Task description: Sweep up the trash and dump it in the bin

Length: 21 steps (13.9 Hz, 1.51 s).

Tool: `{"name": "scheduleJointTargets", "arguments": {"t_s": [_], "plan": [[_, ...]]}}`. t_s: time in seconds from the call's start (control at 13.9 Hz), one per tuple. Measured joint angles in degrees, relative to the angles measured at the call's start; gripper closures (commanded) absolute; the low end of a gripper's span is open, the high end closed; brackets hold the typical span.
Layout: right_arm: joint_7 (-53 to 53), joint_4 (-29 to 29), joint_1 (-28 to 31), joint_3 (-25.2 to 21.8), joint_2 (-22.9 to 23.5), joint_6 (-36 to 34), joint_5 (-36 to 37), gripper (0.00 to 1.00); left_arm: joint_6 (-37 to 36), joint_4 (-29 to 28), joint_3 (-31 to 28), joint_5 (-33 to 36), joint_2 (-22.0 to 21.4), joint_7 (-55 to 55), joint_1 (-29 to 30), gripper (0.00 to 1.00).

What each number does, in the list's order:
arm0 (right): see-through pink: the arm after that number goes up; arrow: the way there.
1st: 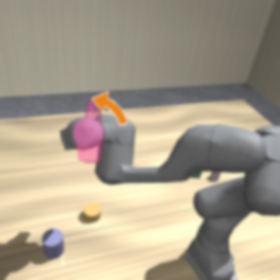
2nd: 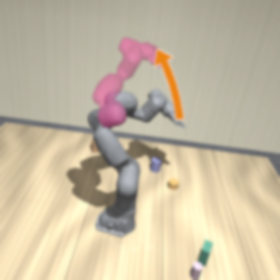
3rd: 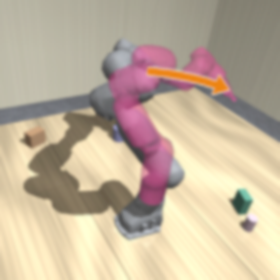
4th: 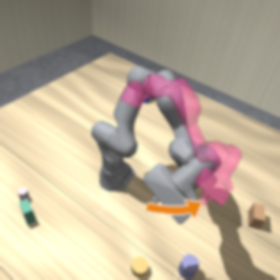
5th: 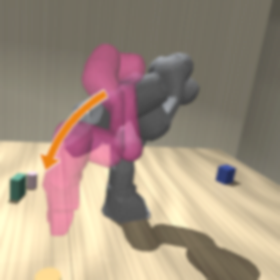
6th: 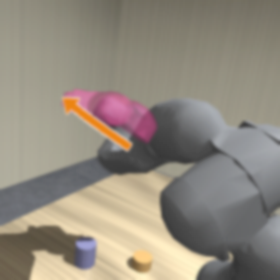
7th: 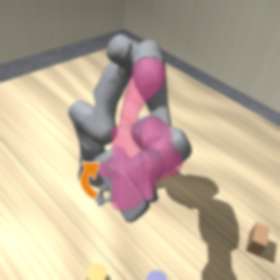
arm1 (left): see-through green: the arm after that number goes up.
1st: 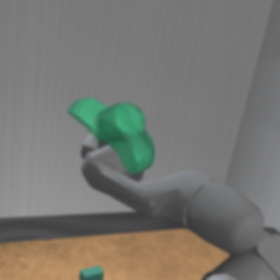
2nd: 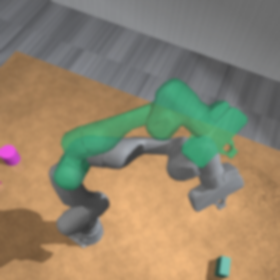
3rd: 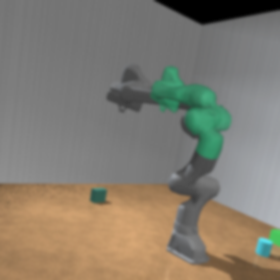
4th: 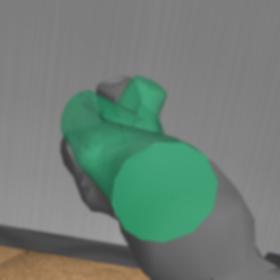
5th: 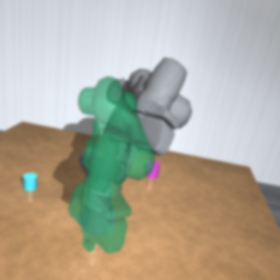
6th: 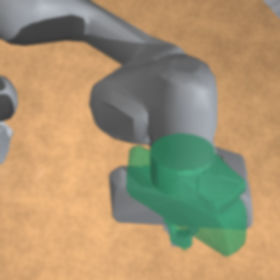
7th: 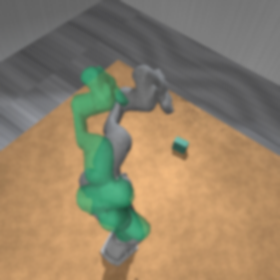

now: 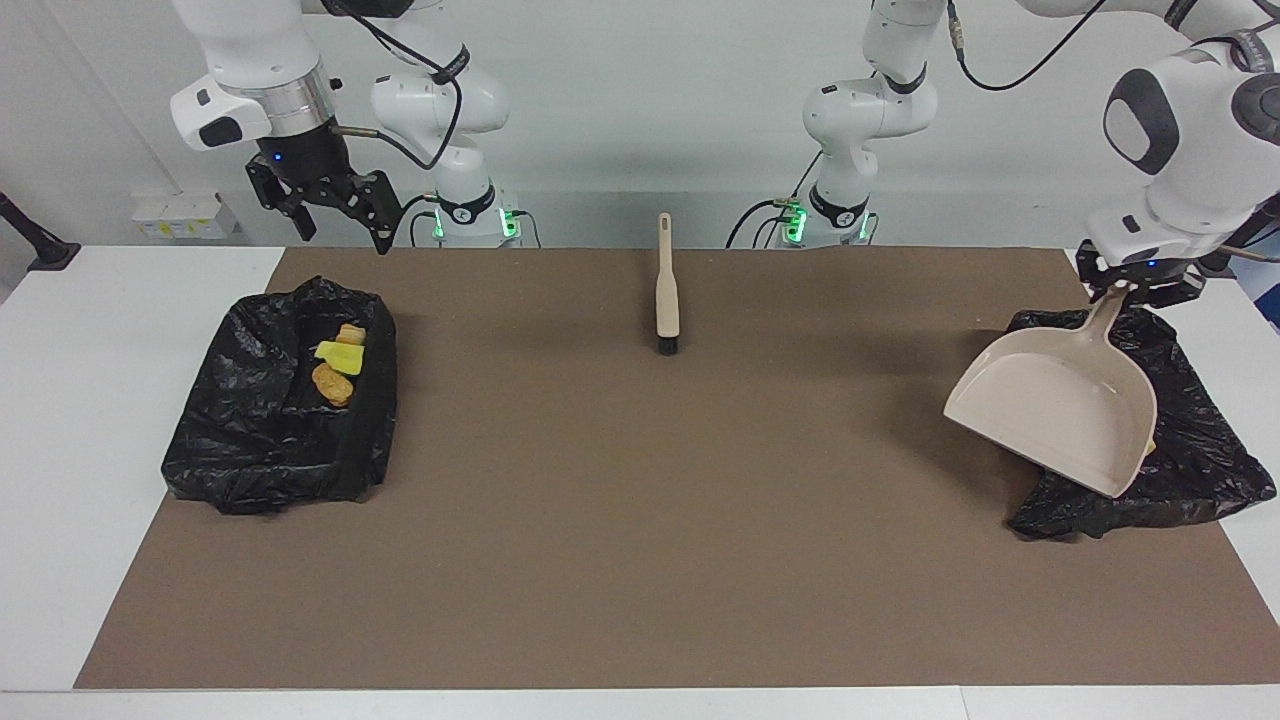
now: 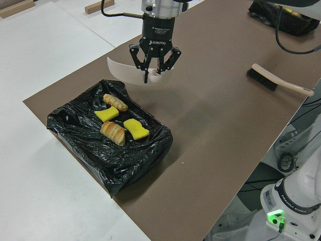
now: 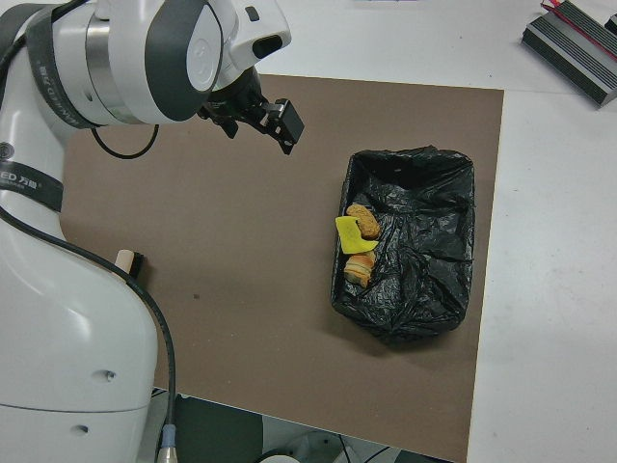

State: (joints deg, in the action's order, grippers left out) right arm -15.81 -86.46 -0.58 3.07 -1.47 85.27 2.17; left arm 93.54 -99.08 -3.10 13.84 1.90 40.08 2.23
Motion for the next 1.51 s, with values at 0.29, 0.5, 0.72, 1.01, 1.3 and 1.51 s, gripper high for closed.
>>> {"name": "scheduleJointTargets", "arguments": {"t_s": [0.29,0.5,0.72,1.01,1.3,1.51], "plan": [[0.0,0.0,-0.4,0.1,0.0,0.0,0.0,0.0,-0.1,-3.1,0.2,-8.5,-2.0,-19.3,-8.0,1.0],[1.4,0.0,-0.5,-0.1,0.0,0.0,-0.3,0.0,0.2,-3.6,0.3,-13.7,-2.6,-34.4,-15.4,1.0],[6.3,0.0,-0.9,-1.2,0.0,0.0,-0.6,0.0,4.6,-4.6,0.4,-17.4,-2.3,-47.6,-23.3,1.0],[7.7,0.0,-2.8,-3.9,0.0,0.0,-0.7,0.0,14.5,-6.8,0.4,-19.3,1.0,-59.1,-32.8,1.0],[7.7,0.0,-3.6,-4.8,0.1,0.0,-0.8,0.0,28.3,-7.4,0.4,-19.8,9.9,-68.3,-39.6,1.0],[7.7,0.0,-3.7,-4.8,0.3,0.0,-0.8,0.0,34.3,-7.4,0.4,-20.6,14.7,-70.5,-41.7,1.0]]}}
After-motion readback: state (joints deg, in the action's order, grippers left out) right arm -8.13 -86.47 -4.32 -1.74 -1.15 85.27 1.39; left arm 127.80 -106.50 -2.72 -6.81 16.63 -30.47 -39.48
